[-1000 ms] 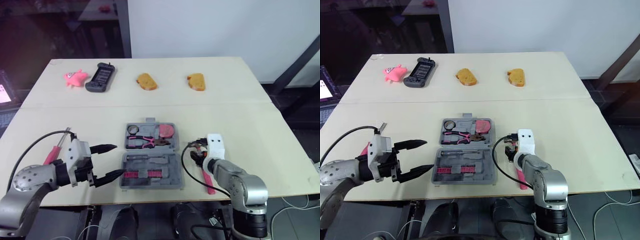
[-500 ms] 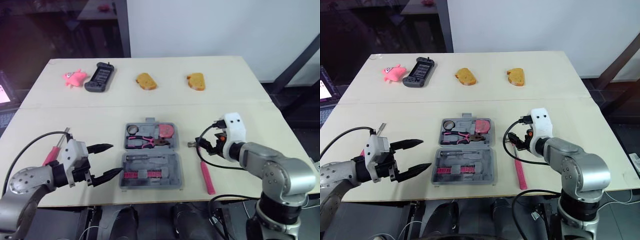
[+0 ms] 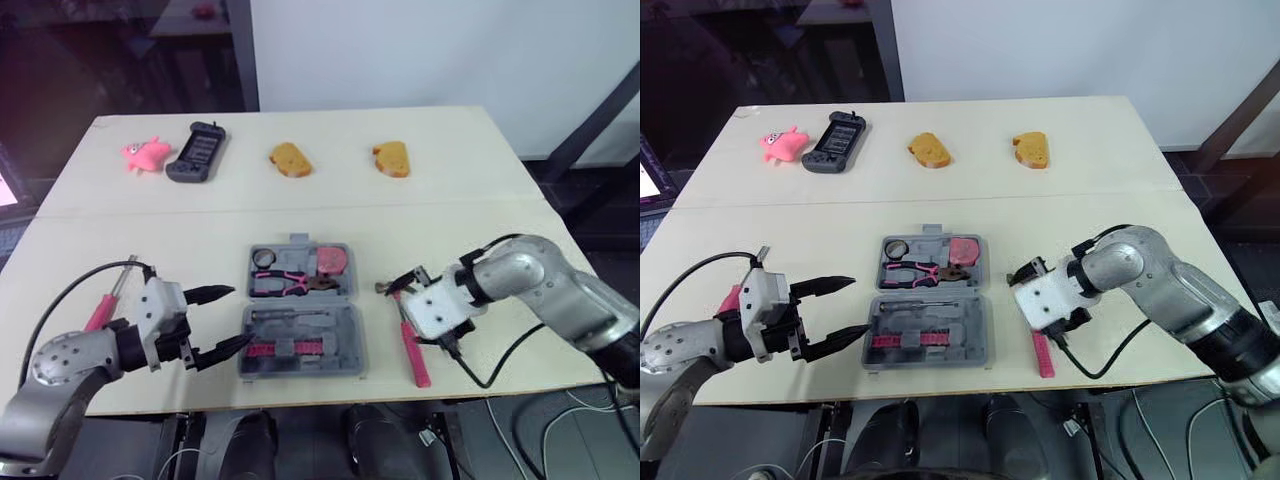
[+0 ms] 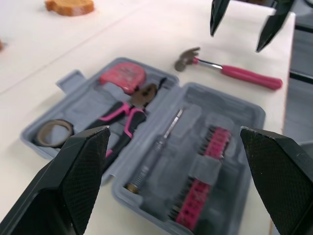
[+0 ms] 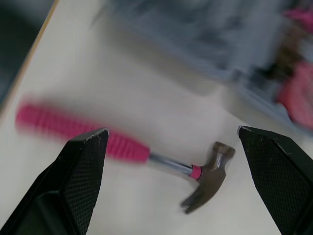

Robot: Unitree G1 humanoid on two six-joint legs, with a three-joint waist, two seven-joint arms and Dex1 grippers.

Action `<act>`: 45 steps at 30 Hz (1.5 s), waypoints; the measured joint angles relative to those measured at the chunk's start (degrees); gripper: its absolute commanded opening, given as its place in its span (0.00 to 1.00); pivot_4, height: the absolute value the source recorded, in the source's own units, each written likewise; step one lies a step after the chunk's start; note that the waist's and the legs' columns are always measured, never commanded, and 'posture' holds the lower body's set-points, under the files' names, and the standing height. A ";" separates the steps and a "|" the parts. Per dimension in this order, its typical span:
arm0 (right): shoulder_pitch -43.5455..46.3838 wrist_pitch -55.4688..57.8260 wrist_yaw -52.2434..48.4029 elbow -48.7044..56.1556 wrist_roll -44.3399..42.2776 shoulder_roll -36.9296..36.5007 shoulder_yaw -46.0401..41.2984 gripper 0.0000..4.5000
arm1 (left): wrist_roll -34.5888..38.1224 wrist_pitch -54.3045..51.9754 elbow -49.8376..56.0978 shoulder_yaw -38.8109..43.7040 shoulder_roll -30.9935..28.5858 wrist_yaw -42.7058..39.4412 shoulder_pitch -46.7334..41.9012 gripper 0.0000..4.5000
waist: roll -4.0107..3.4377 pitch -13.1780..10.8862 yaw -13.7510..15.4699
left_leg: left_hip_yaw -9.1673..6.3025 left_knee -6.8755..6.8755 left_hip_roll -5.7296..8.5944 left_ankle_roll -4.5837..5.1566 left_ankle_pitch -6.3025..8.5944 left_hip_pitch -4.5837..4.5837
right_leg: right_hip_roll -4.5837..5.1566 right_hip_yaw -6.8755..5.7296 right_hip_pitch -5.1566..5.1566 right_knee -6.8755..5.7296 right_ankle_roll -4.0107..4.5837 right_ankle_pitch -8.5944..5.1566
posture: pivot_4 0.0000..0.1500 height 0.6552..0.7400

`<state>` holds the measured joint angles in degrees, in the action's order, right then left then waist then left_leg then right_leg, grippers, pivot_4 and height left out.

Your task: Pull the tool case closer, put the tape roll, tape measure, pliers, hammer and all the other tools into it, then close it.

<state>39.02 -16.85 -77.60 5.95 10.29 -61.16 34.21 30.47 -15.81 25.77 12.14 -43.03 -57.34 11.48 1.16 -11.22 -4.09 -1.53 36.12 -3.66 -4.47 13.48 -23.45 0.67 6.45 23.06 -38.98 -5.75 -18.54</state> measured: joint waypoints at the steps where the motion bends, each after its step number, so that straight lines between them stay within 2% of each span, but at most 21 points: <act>1: 2.50 -5.97 -0.79 -3.61 2.83 1.24 1.70 0.99 | -0.02 0.07 0.35 0.00 -0.12 -0.10 0.55 1.00 | 0.02 0.00 -0.03 | -0.01 0.01 -0.01 0.00 0.00 0.04 | 0.00 0.00 -0.04 0.00 0.02 0.00 | 1.00 1.00; 4: 8.42 -20.21 -0.30 -14.35 11.53 6.41 5.89 0.99 | 0.02 0.16 3.37 -0.45 -0.55 -0.88 1.72 1.00 | 0.02 -0.02 0.02 | -0.01 0.00 -0.03 -0.01 0.00 0.06 | -0.02 -0.01 -0.05 -0.01 0.06 0.02 | 1.00 1.00; 8: 12.72 -30.13 3.12 -23.93 19.60 10.78 8.36 0.99 | 0.06 -0.02 4.85 -0.50 -0.66 -0.97 1.71 1.00 | -0.01 -0.04 0.31 | -0.03 0.00 -0.02 -0.01 -0.01 0.04 | -0.01 -0.02 -0.07 -0.02 0.07 0.03 | 1.00 1.00; 18: 15.09 -37.32 8.14 -32.14 31.25 15.80 11.25 0.99 | 0.15 -0.47 5.89 -0.60 -0.10 0.88 1.54 1.00 | -0.02 -0.05 0.17 | -0.06 0.04 -0.02 -0.02 -0.02 0.16 | -0.01 -0.04 -0.22 -0.11 0.09 0.03 | 1.00 1.00; 21: 15.29 -37.64 8.69 -32.68 33.74 16.89 11.60 0.82 | 0.14 -0.79 5.90 -0.60 0.25 1.36 1.55 1.00 | 0.07 0.01 0.12 | -0.10 0.02 -0.02 -0.02 -0.02 0.43 | -0.02 -0.06 -0.50 -0.10 0.12 0.02 | 1.00 1.00; 24: 15.35 -37.69 9.81 -33.97 35.96 17.37 11.65 0.49 | 0.13 -0.82 5.92 -0.61 0.43 1.62 1.62 1.00 | 0.24 0.04 0.01 | -0.06 -0.04 -0.03 -0.01 -0.01 0.95 | -0.02 -0.03 -0.98 -0.10 0.31 -0.09 | 1.00 1.00; 28: 15.61 -37.87 11.01 -34.71 37.00 18.08 11.51 0.06 | 0.10 -0.81 5.92 -0.61 0.43 1.61 1.78 1.00 | 0.27 0.07 0.01 | -0.07 -0.02 -0.04 -0.01 -0.01 1.07 | -0.04 -0.03 -1.10 -0.10 0.49 -0.19 | 1.00 1.00; 29: 15.70 -38.05 11.29 -34.93 37.23 18.50 11.34 0.01 | 0.09 -0.80 5.90 -0.61 0.43 1.59 1.75 1.00 | 0.30 0.08 0.00 | -0.07 -0.04 -0.04 -0.01 -0.01 1.08 | -0.04 -0.03 -1.10 -0.10 0.49 -0.18 | 1.00 1.00; 35: 15.75 -38.82 12.76 -35.37 37.73 18.36 11.07 0.01 | -0.03 -0.71 5.72 -0.61 0.46 1.43 1.45 1.00 | 0.32 0.10 -0.06 | -0.08 -0.03 -0.06 -0.01 -0.01 1.09 | -0.05 -0.04 -1.11 -0.11 0.48 -0.18 | 1.00 1.00; 39: 15.56 -40.23 13.47 -35.38 34.06 16.37 10.29 0.01 | -0.08 -0.62 5.05 -0.86 0.47 1.22 0.95 1.00 | 0.14 -0.02 0.07 | -0.06 -0.03 -0.05 -0.01 -0.01 1.03 | -0.02 -0.03 -1.06 -0.11 0.47 -0.17 | 1.00 1.00; 42: 14.31 -38.41 7.95 -32.53 19.13 9.98 7.41 0.01 | -0.22 -0.39 3.85 -1.43 0.51 1.07 0.01 1.00 | -0.11 -0.19 0.50 | -0.08 -0.04 0.01 0.00 0.00 0.92 | 0.05 -0.02 -1.00 -0.11 0.32 -0.09 | 1.00 1.00; 45: 9.37 -22.29 -0.71 -22.62 1.42 3.31 0.82 0.01 | -0.51 0.02 3.22 -1.91 0.57 0.95 -0.41 1.00 | -0.12 -0.19 0.69 | -0.17 -0.05 -0.01 0.10 0.05 0.93 | 0.05 -0.08 -1.07 -0.11 0.27 -0.07 | 1.00 1.00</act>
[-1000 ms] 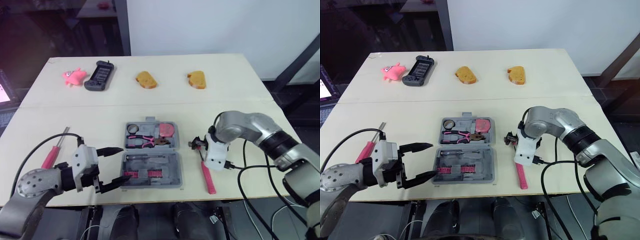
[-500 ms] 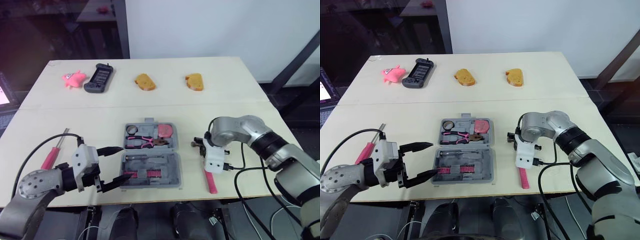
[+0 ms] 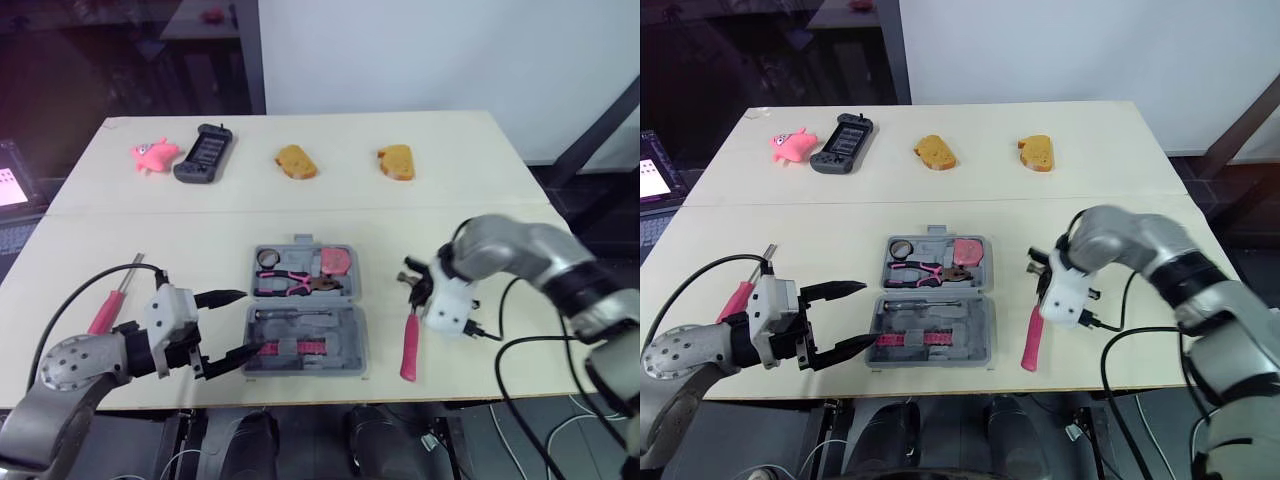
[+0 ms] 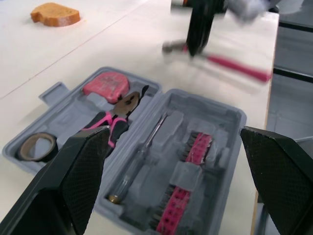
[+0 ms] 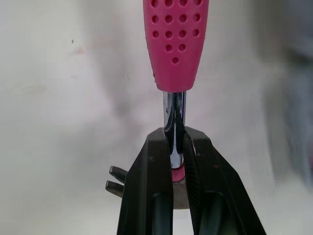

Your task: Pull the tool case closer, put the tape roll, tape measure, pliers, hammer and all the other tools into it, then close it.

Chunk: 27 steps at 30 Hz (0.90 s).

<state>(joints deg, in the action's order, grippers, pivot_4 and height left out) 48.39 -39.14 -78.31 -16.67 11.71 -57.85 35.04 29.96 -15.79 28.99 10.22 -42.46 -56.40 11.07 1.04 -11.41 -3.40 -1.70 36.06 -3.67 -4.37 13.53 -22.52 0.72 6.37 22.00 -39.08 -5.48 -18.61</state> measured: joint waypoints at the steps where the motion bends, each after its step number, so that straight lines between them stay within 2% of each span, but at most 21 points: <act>1: -3.59 11.16 -2.27 6.88 -6.72 -2.56 -3.43 0.01 | -0.06 0.12 -0.21 -0.33 0.09 -0.09 -0.43 1.00 | -0.01 0.00 0.04 | -0.04 -0.03 -0.02 0.04 0.02 0.00 | -0.01 -0.04 0.00 0.00 0.01 0.00 | 1.00 1.00; 2: -6.41 19.99 -2.79 12.06 -10.77 -4.02 -5.75 0.01 | -0.12 0.19 -0.48 -0.52 0.13 -0.16 -0.63 1.00 | -0.02 0.01 0.07 | -0.09 -0.03 -0.05 0.07 0.04 0.04 | -0.04 -0.09 -0.04 0.00 0.01 -0.01 | 1.00 1.00; 4: -12.44 46.18 0.32 24.02 -17.59 -5.22 -10.69 0.01 | -0.30 0.30 -1.16 -0.83 0.24 -0.36 -1.06 1.00 | -0.03 0.01 -0.15 | -0.13 -0.01 -0.10 0.08 0.04 0.05 | -0.09 -0.12 0.00 -0.07 0.03 -0.01 | 1.00 1.00; 8: -19.73 87.48 10.49 43.51 -24.94 -4.41 -17.53 0.01 | -0.55 0.44 -1.72 -1.47 0.26 -0.94 -2.05 1.00 | -0.04 0.02 -0.01 | -0.09 0.00 -0.06 0.07 0.04 -0.09 | -0.10 -0.11 0.21 -0.11 0.17 -0.09 | 1.00 1.00; 10: -20.95 106.35 15.74 50.43 -27.76 0.80 -21.39 0.01 | -0.57 0.44 -2.18 -1.53 0.25 -1.08 -2.43 1.00 | 0.03 0.05 -0.07 | -0.06 0.04 -0.06 0.06 0.04 -0.20 | -0.13 -0.08 0.33 -0.10 0.17 -0.09 | 1.00 1.00; 12: -21.94 122.14 22.68 54.92 -28.69 10.73 -26.30 0.01 | -0.56 0.43 -2.51 -1.77 0.24 -1.38 -3.42 1.00 | 0.08 0.09 -0.09 | -0.09 0.04 -0.05 0.06 0.04 -0.30 | -0.15 -0.10 0.41 -0.10 0.10 -0.05 | 1.00 1.00; 15: -27.22 130.17 33.26 56.30 -30.45 20.29 -32.35 0.01 | -0.56 0.41 -3.01 -2.03 0.21 -2.04 -4.13 1.00 | 0.09 0.11 0.56 | -0.11 0.11 0.01 0.05 0.04 -0.78 | -0.11 -0.13 0.79 -0.06 0.00 -0.01 | 1.00 1.00; 17: -29.58 131.23 39.67 56.25 -32.05 24.06 -34.85 0.01 | -0.57 0.33 -3.56 -2.17 0.18 -2.18 -4.09 1.00 | 0.12 0.12 0.83 | -0.06 0.13 0.04 0.04 0.03 -1.04 | -0.07 -0.08 1.04 -0.06 -0.03 0.01 | 1.00 1.00; 20: -33.23 131.22 52.94 55.48 -31.31 36.84 -39.41 0.01 | -0.55 0.09 -3.62 -2.47 0.18 -2.29 -4.63 1.00 | 0.25 0.21 0.81 | -0.12 0.06 0.01 0.04 0.03 -1.00 | -0.12 -0.12 1.05 -0.06 -0.04 0.02 | 1.00 1.00; 22: -34.90 131.24 59.43 54.08 -31.84 40.93 -40.02 0.01 | -0.53 -0.05 -3.58 -2.44 0.12 -2.29 -4.59 1.00 | 0.15 0.16 0.78 | -0.06 0.03 0.02 0.03 0.02 -1.02 | -0.11 -0.09 1.11 -0.08 -0.04 0.02 | 1.00 1.00; 27: -33.06 131.24 69.99 50.69 -34.79 45.96 -42.52 0.01 | -0.48 -0.46 -3.09 -2.42 -0.11 -2.21 -4.26 1.00 | 0.20 0.20 0.55 | -0.04 0.10 0.01 -0.01 0.00 -0.99 | -0.11 -0.04 1.07 -0.07 0.00 0.00 | 1.00 1.00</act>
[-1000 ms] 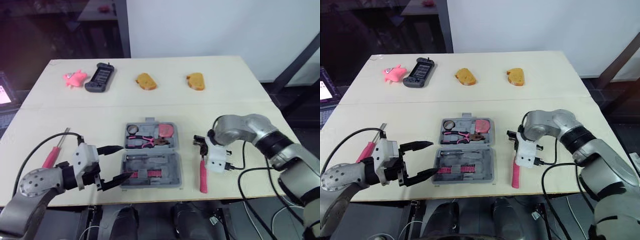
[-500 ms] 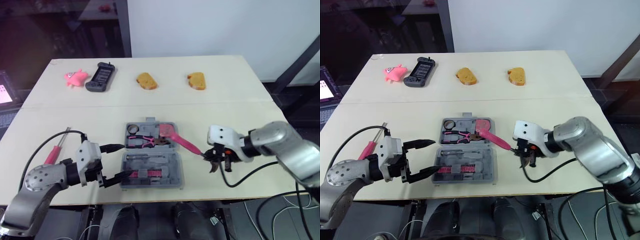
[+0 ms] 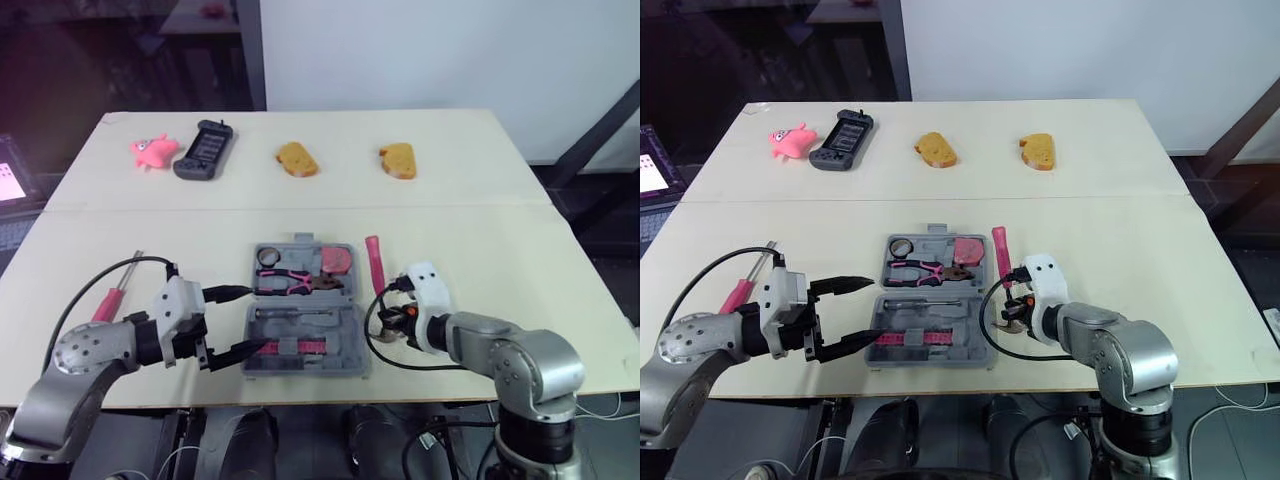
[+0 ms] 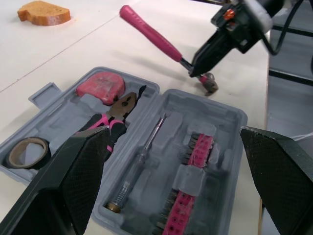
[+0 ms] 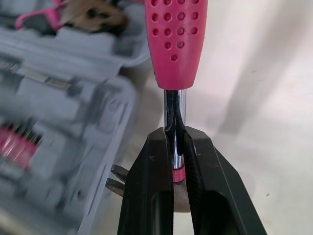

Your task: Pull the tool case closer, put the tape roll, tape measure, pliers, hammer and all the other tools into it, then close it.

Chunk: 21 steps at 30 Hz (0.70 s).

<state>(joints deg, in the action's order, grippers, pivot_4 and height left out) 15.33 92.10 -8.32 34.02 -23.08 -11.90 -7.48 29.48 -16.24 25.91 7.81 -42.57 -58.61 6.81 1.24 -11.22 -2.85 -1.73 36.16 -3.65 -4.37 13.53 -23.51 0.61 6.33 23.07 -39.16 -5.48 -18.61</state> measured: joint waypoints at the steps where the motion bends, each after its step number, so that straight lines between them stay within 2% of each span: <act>1: 0.22 0.00 1.66 -0.70 -0.55 0.95 -0.67 0.01 | 0.04 -0.21 0.18 0.04 -0.04 0.03 0.28 1.00 | 0.00 0.00 0.00 | 0.00 0.00 0.00 0.00 0.00 0.01 | 0.00 0.00 -0.01 0.00 0.00 0.00 | 1.00 1.00; 8: 1.29 -0.21 10.19 -6.04 -4.92 1.45 -2.25 0.01 | 0.49 -0.86 1.23 0.20 -0.06 0.39 1.26 1.00 | 0.03 0.02 0.28 | -0.01 -0.02 0.02 0.00 0.00 0.01 | 0.03 0.00 -0.08 0.07 0.00 -0.01 | 1.00 1.00; 15: 1.86 -0.48 11.52 -9.58 -7.19 -2.61 -2.31 0.01 | 1.04 -1.00 1.82 0.32 -0.06 1.44 1.63 1.00 | 0.05 0.06 0.42 | -0.05 0.02 0.05 0.00 0.00 0.02 | 0.04 -0.01 -0.21 0.15 0.00 -0.03 | 1.00 1.00; 21: 1.87 -0.53 12.66 -10.04 -7.17 -2.81 -2.15 0.01 | 1.18 -1.05 1.88 0.50 -0.07 1.65 1.74 1.00 | 0.13 0.14 0.36 | -0.07 0.02 0.05 0.00 0.00 0.08 | 0.04 -0.01 -0.26 0.15 0.11 -0.09 | 1.00 1.00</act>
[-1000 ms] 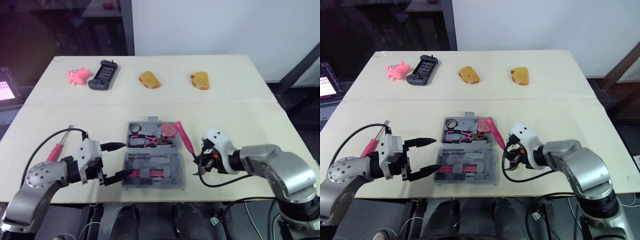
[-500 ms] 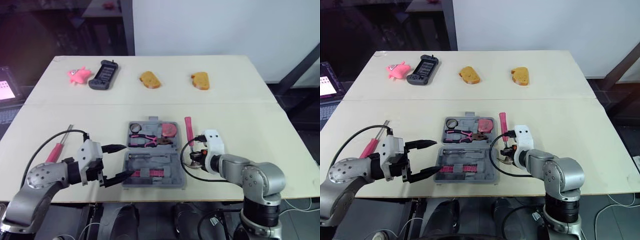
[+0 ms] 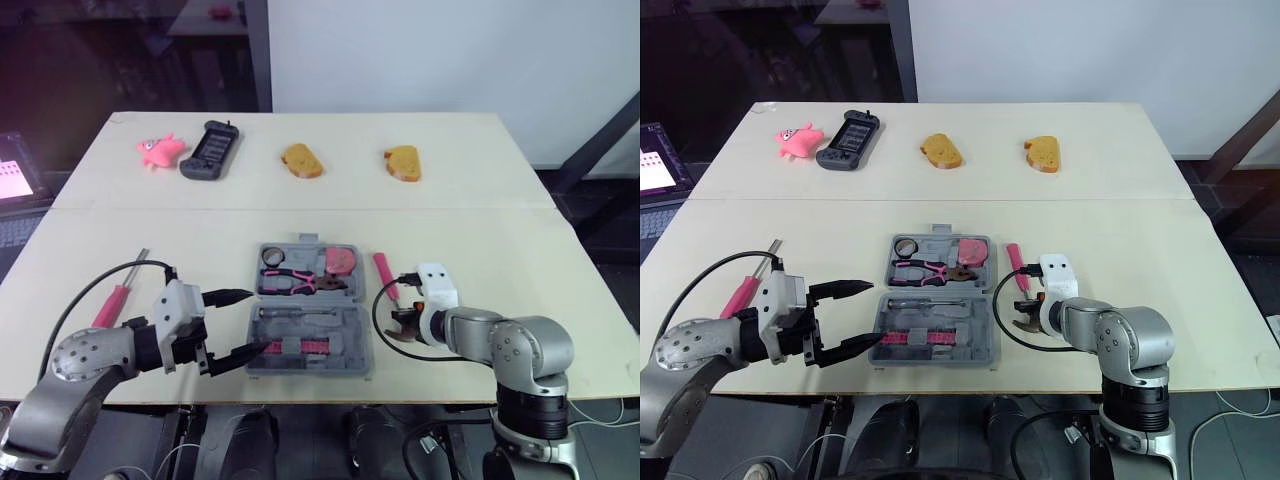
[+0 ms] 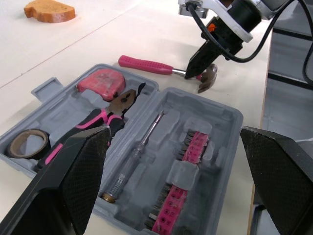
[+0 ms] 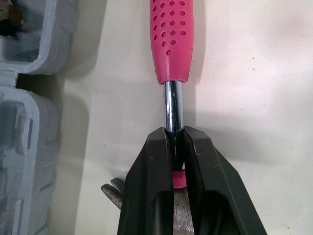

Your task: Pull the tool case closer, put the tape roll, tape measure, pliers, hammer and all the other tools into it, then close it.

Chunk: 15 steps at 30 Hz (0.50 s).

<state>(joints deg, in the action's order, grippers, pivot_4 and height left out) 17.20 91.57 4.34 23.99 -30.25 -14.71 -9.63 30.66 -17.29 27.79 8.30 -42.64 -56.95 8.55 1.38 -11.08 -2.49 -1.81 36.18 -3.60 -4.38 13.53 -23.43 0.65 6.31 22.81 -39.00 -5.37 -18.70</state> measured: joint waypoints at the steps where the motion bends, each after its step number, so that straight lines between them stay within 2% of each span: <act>1: -0.06 -0.03 0.04 0.04 0.00 0.00 0.05 0.01 | 0.01 0.00 0.00 0.00 -0.04 0.00 0.00 1.00 | 0.01 0.00 0.00 | 0.00 0.00 0.00 0.00 0.00 0.00 | 0.00 0.00 0.00 0.00 0.01 0.00 | 1.00 1.00; 3: -0.35 -0.22 0.26 0.38 0.09 0.00 0.29 0.21 | 0.01 -0.01 0.00 0.01 -0.10 0.00 0.00 1.00 | 0.02 0.01 0.00 | 0.00 -0.01 0.00 0.00 0.00 0.00 | 0.00 0.00 0.00 0.00 0.01 -0.01 | 1.00 1.00; 4: -0.61 -0.24 0.36 0.75 0.23 0.04 0.37 0.27 | 0.01 -0.01 -0.01 0.01 -0.12 0.00 0.00 1.00 | 0.02 0.01 0.00 | 0.00 -0.02 0.00 0.00 0.00 0.00 | 0.00 0.00 0.01 0.00 0.00 -0.01 | 1.00 1.00; 10: -1.24 0.54 0.03 3.65 1.31 -0.51 0.92 0.93 | 0.02 -0.01 -0.04 0.02 -0.15 -0.05 -0.05 1.00 | 0.01 0.00 -0.11 | 0.00 -0.04 -0.01 0.00 0.00 -0.01 | -0.01 0.00 0.05 0.00 0.01 -0.02 | 1.00 1.00; 11: -1.44 0.54 -0.12 4.27 1.35 -1.34 0.76 0.97 | 0.01 -0.01 -0.08 0.05 -0.17 -0.08 -0.04 1.00 | -0.01 -0.01 -0.10 | 0.01 -0.04 -0.01 0.00 0.00 -0.02 | 0.00 0.01 0.07 0.00 0.01 -0.02 | 1.00 1.00; 15: -1.90 0.54 -2.28 11.88 0.03 -5.68 -2.27 0.97 | 0.06 0.01 -0.46 0.81 -0.61 -0.36 0.00 1.00 | -0.03 -0.02 -0.16 | 0.02 -0.14 -0.03 0.00 0.00 -0.06 | -0.04 0.01 0.19 0.00 -0.11 0.04 | 1.00 1.00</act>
<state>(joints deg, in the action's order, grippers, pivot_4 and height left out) 15.30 92.11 2.06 35.87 -30.22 -20.39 -11.90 30.71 -17.29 27.32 9.11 -43.25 -57.32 8.55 1.34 -11.10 -2.64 -1.78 36.04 -3.63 -4.37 13.53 -23.50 0.61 6.33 23.00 -39.01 -5.48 -18.66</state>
